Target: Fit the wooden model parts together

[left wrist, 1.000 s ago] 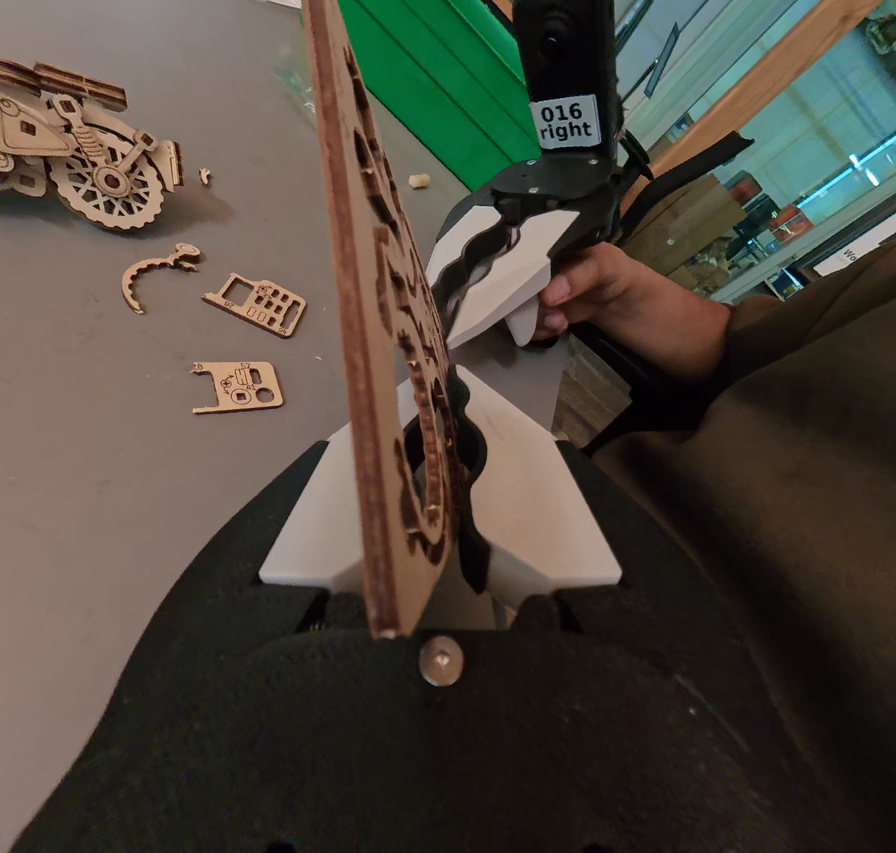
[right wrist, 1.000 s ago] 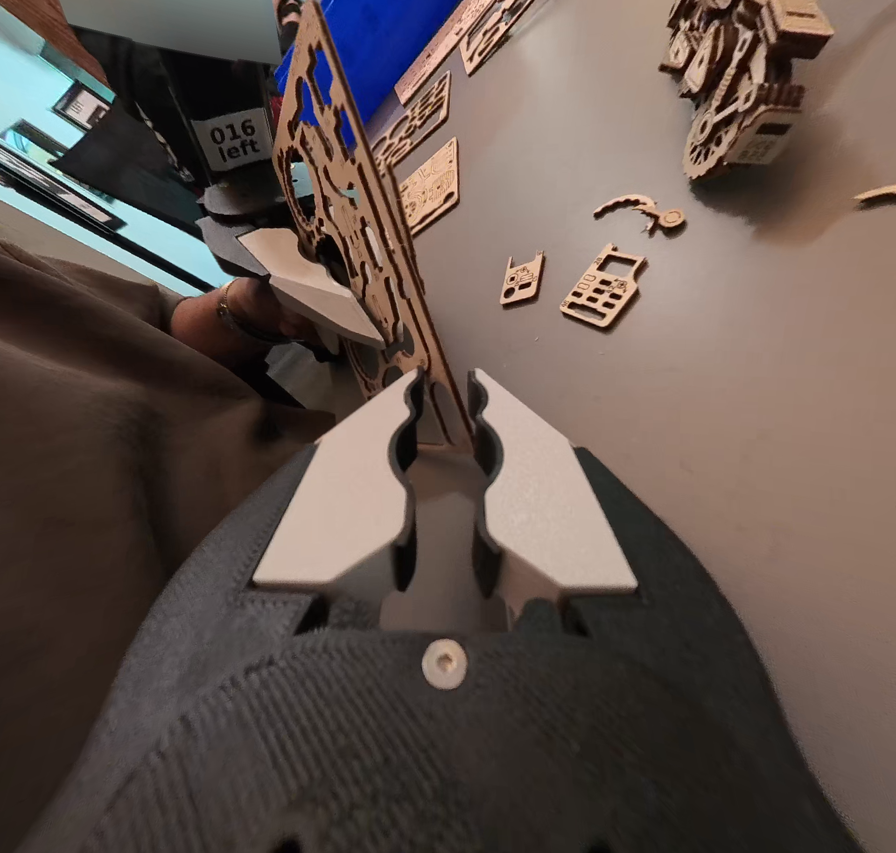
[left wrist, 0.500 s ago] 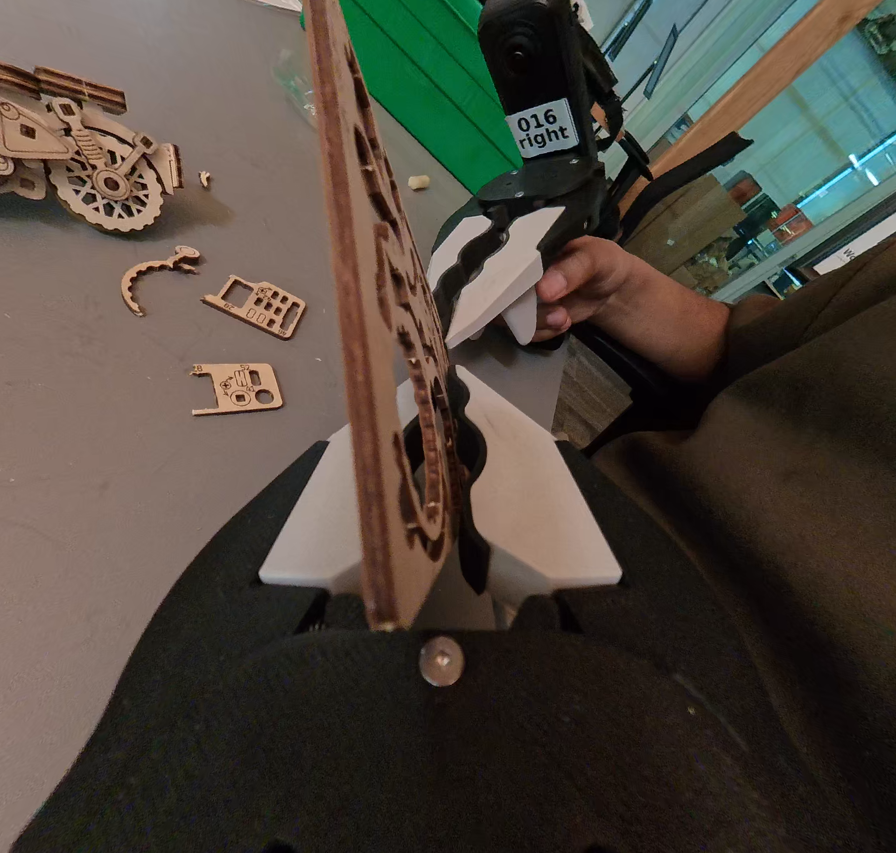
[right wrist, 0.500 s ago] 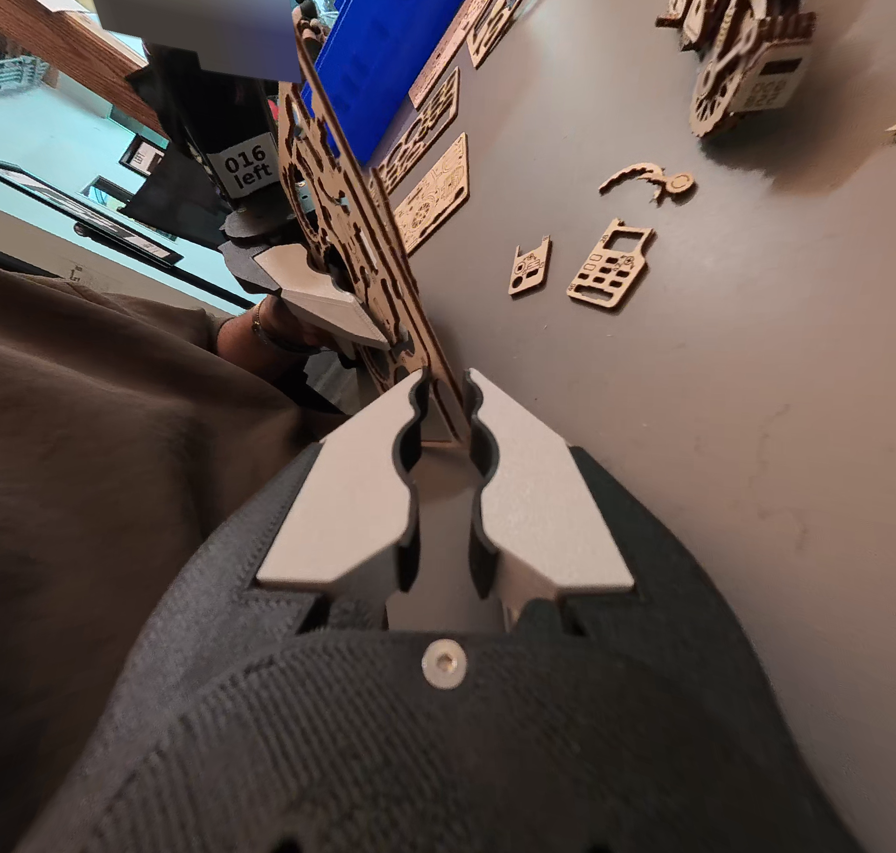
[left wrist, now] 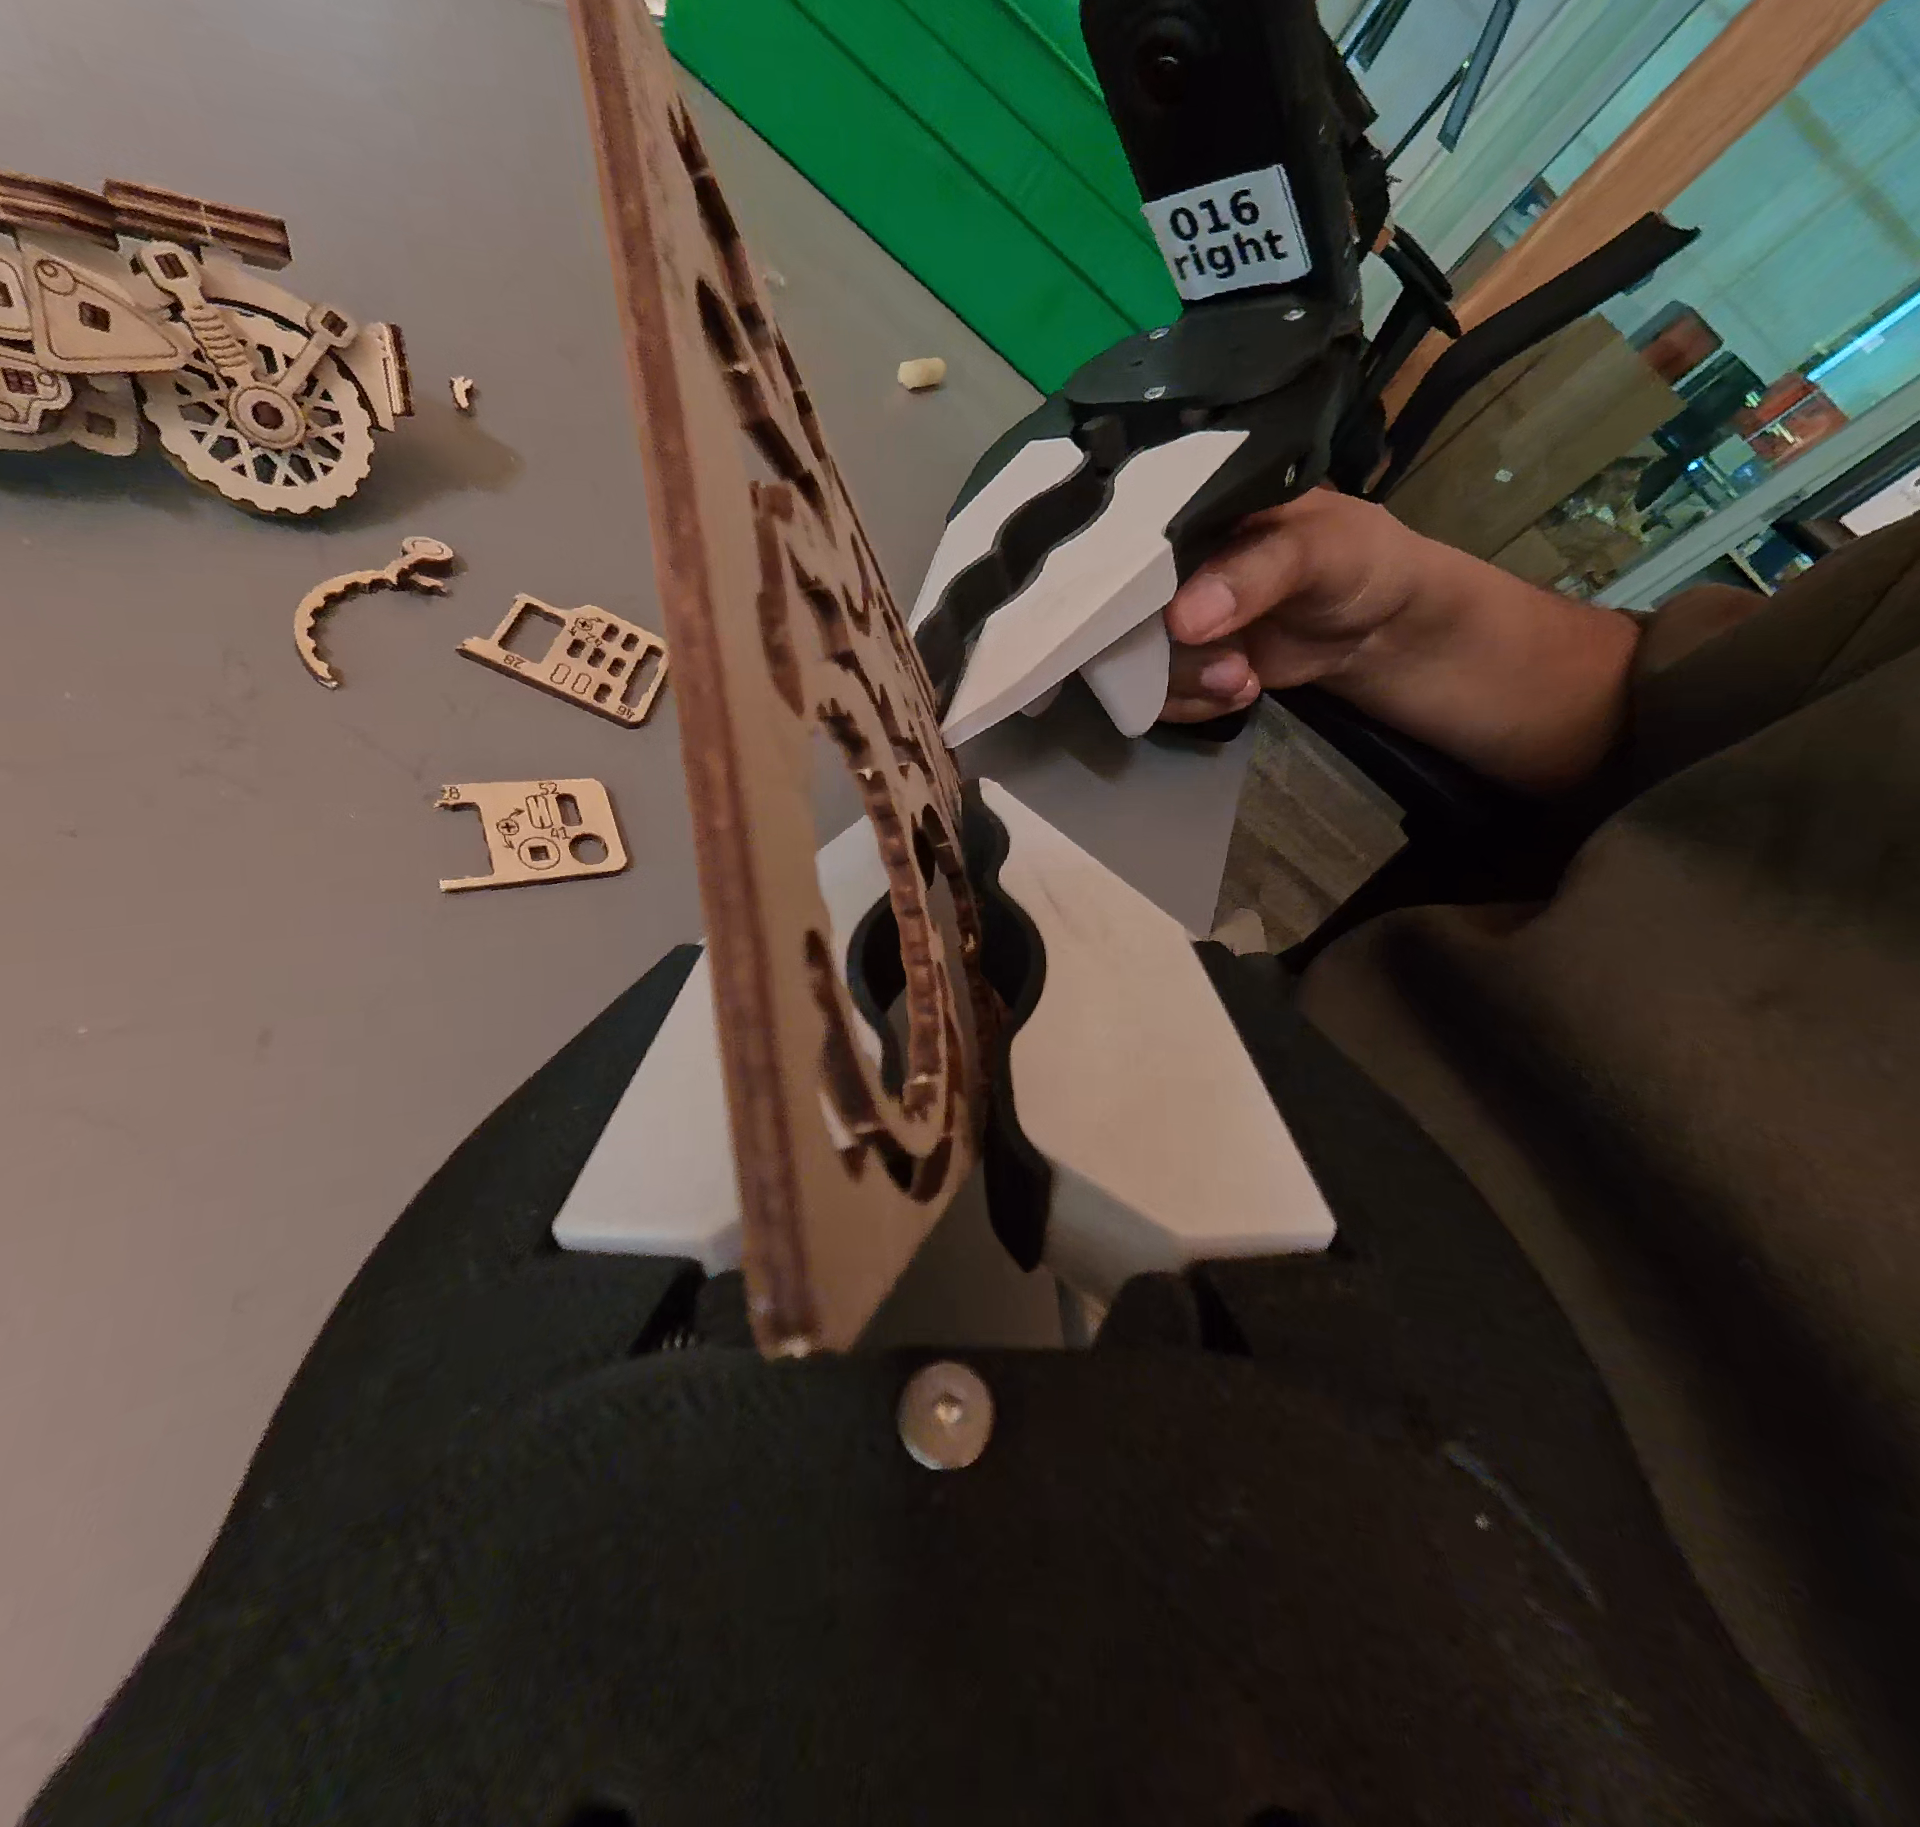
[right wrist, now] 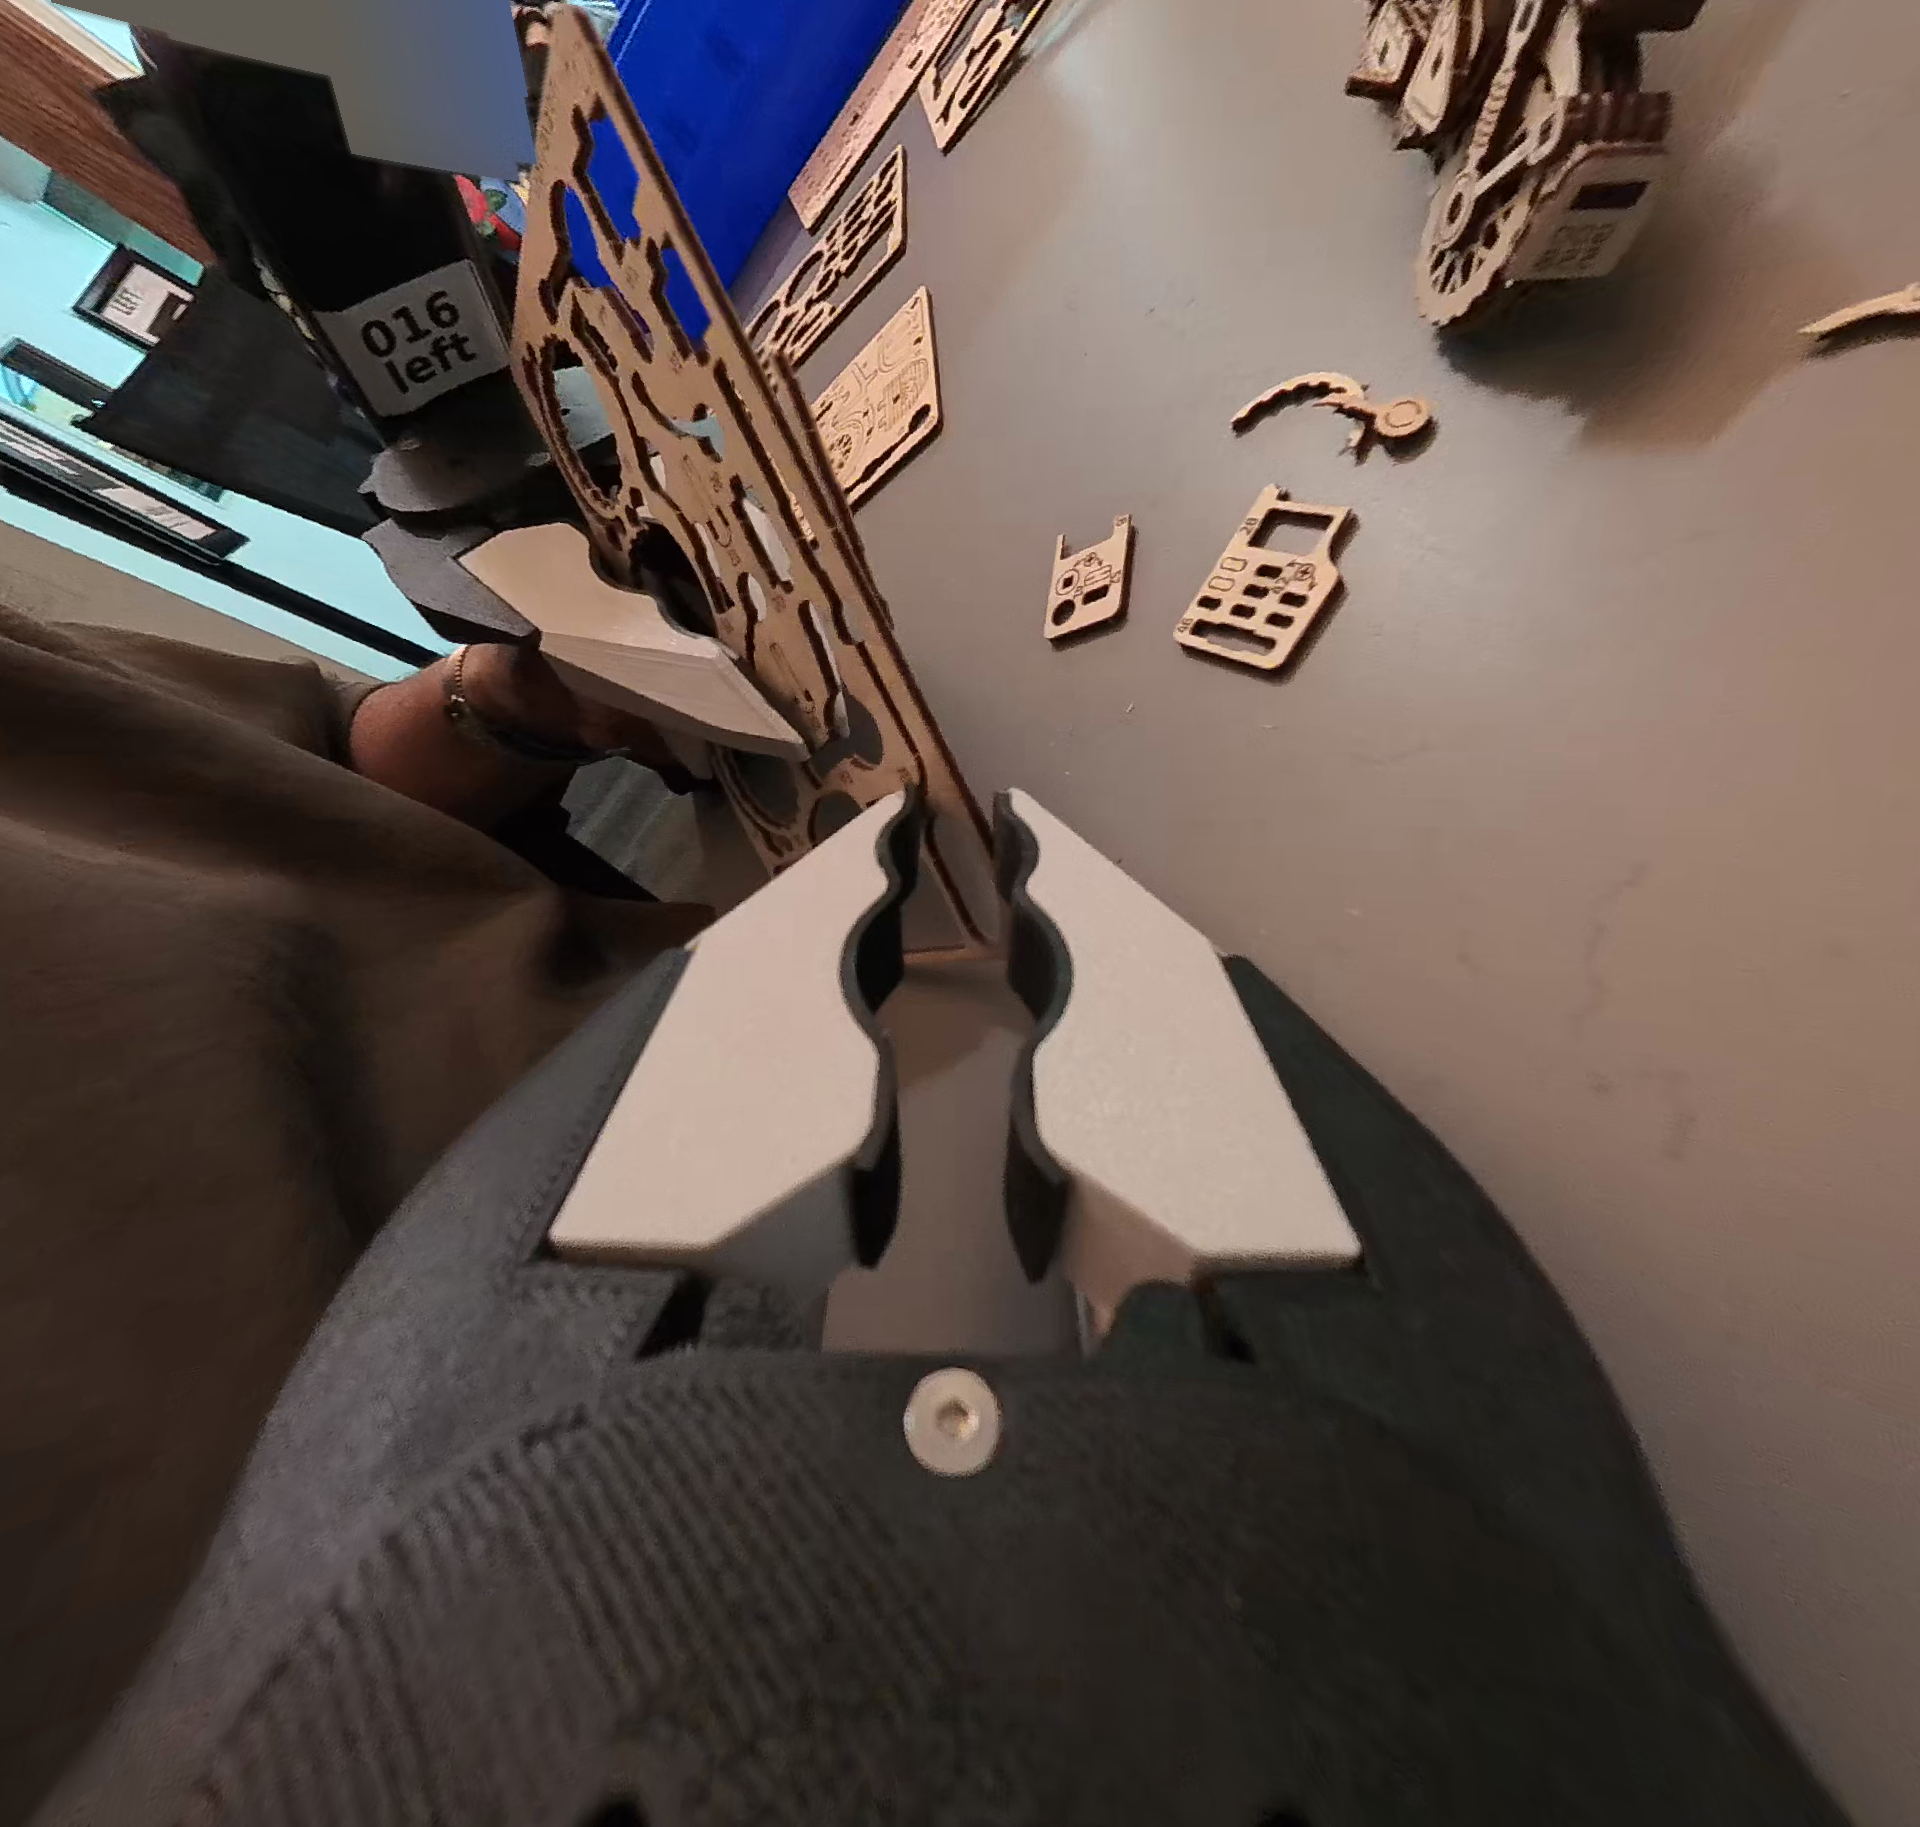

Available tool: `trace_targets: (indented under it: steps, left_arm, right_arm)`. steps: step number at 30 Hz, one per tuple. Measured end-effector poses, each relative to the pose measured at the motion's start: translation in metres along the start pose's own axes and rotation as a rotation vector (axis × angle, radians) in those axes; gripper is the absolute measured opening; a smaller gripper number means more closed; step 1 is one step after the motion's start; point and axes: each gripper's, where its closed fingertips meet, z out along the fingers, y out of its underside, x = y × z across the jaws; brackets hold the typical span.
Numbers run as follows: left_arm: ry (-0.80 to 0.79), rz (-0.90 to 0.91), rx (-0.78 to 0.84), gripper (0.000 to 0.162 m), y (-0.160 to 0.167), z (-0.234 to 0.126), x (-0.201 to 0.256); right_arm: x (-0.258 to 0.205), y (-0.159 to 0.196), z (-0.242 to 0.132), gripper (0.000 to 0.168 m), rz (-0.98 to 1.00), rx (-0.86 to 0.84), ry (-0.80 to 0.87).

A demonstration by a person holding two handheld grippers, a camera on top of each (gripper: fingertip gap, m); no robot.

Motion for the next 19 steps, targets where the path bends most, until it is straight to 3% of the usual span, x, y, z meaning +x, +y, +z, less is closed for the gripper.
trace_targets:
  steps: [9,13,19]
  left_arm:
    - [0.049,-0.092,0.055,0.0,-0.008,-0.004,-0.001]
    - [0.224,-0.384,0.217,0.0,-0.031,-0.02,-0.003]
    - [0.546,-0.668,0.407,0.0,-0.06,-0.045,0.004]
  right_arm:
    - [-0.005,-0.009,-0.003,0.013,-0.088,0.047,-0.018]
    - [-0.021,-0.034,-0.018,0.028,-0.042,0.201,-0.151]
    - [-0.015,-0.049,-0.031,0.018,-0.08,0.299,-0.123]
